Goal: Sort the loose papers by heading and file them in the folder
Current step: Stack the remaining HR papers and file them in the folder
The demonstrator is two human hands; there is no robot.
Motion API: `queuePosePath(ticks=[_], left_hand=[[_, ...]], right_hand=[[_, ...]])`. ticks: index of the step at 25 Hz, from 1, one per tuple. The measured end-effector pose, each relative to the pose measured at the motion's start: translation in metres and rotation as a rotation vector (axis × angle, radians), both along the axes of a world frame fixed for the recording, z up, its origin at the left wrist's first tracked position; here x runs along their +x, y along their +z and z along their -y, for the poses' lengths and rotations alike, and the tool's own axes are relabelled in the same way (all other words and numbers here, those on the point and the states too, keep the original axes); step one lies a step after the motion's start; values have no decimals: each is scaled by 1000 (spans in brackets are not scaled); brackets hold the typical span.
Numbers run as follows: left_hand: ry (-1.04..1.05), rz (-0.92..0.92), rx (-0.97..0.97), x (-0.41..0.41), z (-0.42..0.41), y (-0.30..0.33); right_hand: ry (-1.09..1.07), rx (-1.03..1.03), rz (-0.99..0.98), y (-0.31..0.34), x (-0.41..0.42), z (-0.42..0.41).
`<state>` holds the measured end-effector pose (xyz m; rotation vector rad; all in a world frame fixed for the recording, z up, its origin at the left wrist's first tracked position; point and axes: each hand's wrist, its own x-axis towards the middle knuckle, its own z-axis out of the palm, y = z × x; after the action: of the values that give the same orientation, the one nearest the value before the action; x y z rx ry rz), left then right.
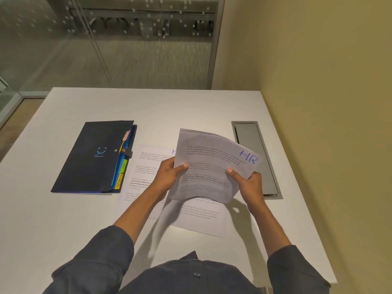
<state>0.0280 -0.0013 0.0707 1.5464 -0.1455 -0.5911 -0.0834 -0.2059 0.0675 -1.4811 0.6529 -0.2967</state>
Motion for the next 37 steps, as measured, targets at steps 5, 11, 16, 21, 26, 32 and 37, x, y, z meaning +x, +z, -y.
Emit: queuePosePath(ticks=[5, 11, 16, 21, 26, 32, 37], left_hand=[[-11, -12, 17, -2, -3, -3], [-8, 40, 1, -2, 4, 4], [-22, 8, 15, -2, 1, 3], [-23, 2, 32, -12, -5, -6], [27, 22, 38, -19, -8, -9], [105, 3, 93, -23, -13, -20], [220, -143, 104, -2, -12, -12]], right_hand=[[38, -55, 76, 10, -2, -2], [1, -80, 141, 26, 0, -3], [29, -56, 207, 29, -3, 0], [103, -121, 95, 15, -9, 2], [107, -69, 98, 7, -12, 0], [168, -85, -7, -20, -11, -5], [184, 8, -6, -30, -7, -14]])
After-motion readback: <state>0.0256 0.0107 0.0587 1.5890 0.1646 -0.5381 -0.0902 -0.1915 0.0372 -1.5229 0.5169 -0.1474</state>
